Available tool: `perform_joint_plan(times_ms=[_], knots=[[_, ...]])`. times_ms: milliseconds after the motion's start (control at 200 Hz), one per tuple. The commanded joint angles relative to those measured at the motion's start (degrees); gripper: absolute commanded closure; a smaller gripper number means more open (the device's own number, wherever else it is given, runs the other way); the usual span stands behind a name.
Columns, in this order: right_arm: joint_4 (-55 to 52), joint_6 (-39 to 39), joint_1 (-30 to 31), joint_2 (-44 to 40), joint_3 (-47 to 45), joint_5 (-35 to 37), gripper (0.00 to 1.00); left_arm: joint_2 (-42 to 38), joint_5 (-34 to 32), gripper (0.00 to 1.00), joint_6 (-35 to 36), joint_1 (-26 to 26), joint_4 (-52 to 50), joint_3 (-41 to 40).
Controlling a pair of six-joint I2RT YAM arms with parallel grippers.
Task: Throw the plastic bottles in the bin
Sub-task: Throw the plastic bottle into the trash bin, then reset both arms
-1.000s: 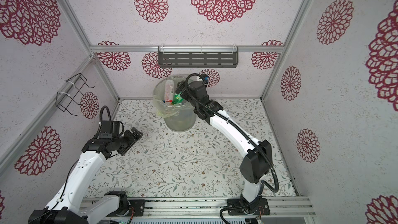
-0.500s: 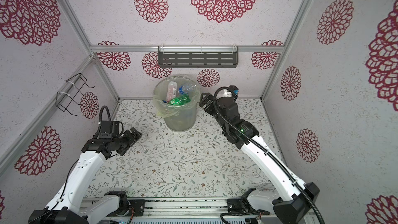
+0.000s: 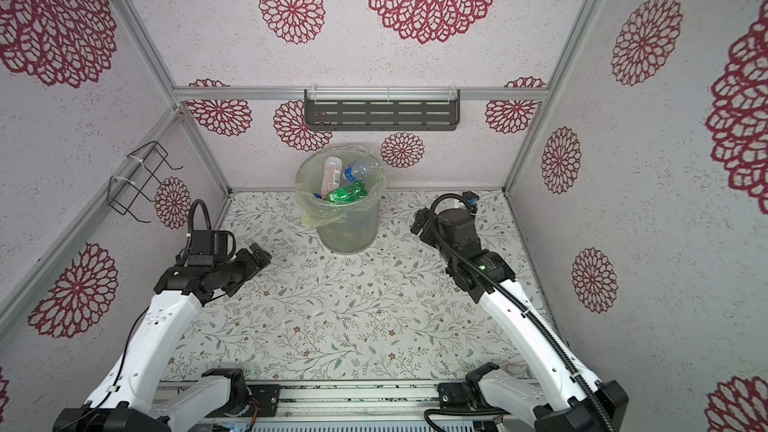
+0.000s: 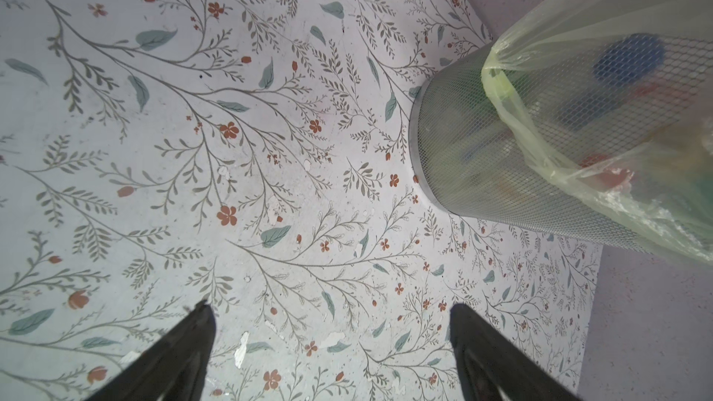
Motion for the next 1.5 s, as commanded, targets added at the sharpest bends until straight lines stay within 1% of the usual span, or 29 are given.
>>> perform_joint_plan(times_ms=[0, 75, 210, 385, 485, 595, 730, 836, 916, 986, 1121, 1201, 1281, 1346, 1416, 1466, 1496], knots=[[1.2, -4.4, -1.3, -2.4, -1.9, 1.7, 0.01, 0.6, -4.2, 0.03, 2.5, 0.4, -0.2, 1.9], [2.7, -5.5, -2.2, -3.4, -4.0, 2.2, 0.01, 0.8, -6.2, 0.03, 2.7, 0.4, 0.4, 1.9], [8.5, -7.8, -3.5, -6.7, -11.8, 4.2, 0.01, 0.9, -10.3, 0.03, 2.2, 0.4, 3.1, 0.9], [13.6, -11.3, -6.8, -10.7, -20.7, 7.6, 0.01, 0.5, -15.2, 0.03, 2.7, 0.3, 9.4, -1.7], [15.5, -13.5, -9.3, -11.6, -24.4, 8.4, 0.01, 0.3, -19.5, 0.03, 5.3, 0.2, 14.1, -3.7], [20.2, -15.1, -12.3, -12.8, -29.7, 8.5, 0.01, 0.6, -23.9, 0.03, 8.2, 0.1, 19.5, -6.3], [26.0, -16.0, -15.8, -14.5, -35.6, 7.7, 0.01, 2.1, -27.0, 0.03, 12.2, 0.0, 23.7, -7.7], [29.5, -17.2, -18.1, -14.2, -38.3, 7.4, 0.01, 3.3, -31.3, 0.03, 14.7, -0.1, 25.0, -8.0], [31.4, -17.9, -19.6, -13.1, -39.4, 6.9, 0.01, 3.8, -34.2, 0.03, 17.4, -0.1, 28.6, -9.6], [33.7, -18.9, -20.5, -11.9, -40.4, 6.3, 0.01, 3.7, -34.9, 0.03, 19.6, -0.2, 34.0, -12.2], [40.3, -21.4, -21.2, -10.5, -43.5, 6.7, 0.01, 3.8, -32.6, 0.03, 25.7, -0.1, 47.5, -19.0], [44.5, -22.8, -21.4, -10.2, -45.8, 7.9, 0.01, 5.0, -34.6, 0.03, 27.6, 0.0, 56.1, -23.2], [48.6, -23.8, -21.5, -10.2, -48.1, 10.0, 0.01, 7.1, -36.1, 0.03, 29.1, 0.1, 64.6, -26.9], [51.9, -24.7, -21.6, -10.1, -50.0, 11.4, 0.01, 8.9, -35.9, 0.03, 30.2, 0.1, 72.1, -30.1], [53.0, -25.0, -22.0, -10.1, -50.6, 12.9, 0.01, 11.6, -35.5, 0.03, 30.9, 0.4, 81.4, -33.5], [55.4, -26.7, -22.1, -9.8, -51.5, 13.1, 0.01, 13.9, -35.0, 0.03, 32.5, 0.6, 88.0, -34.9], [57.8, -27.9, -22.1, -9.3, -52.5, 13.0, 0.01, 14.9, -35.2, 0.03, 33.3, 0.7, 89.7, -34.9]])
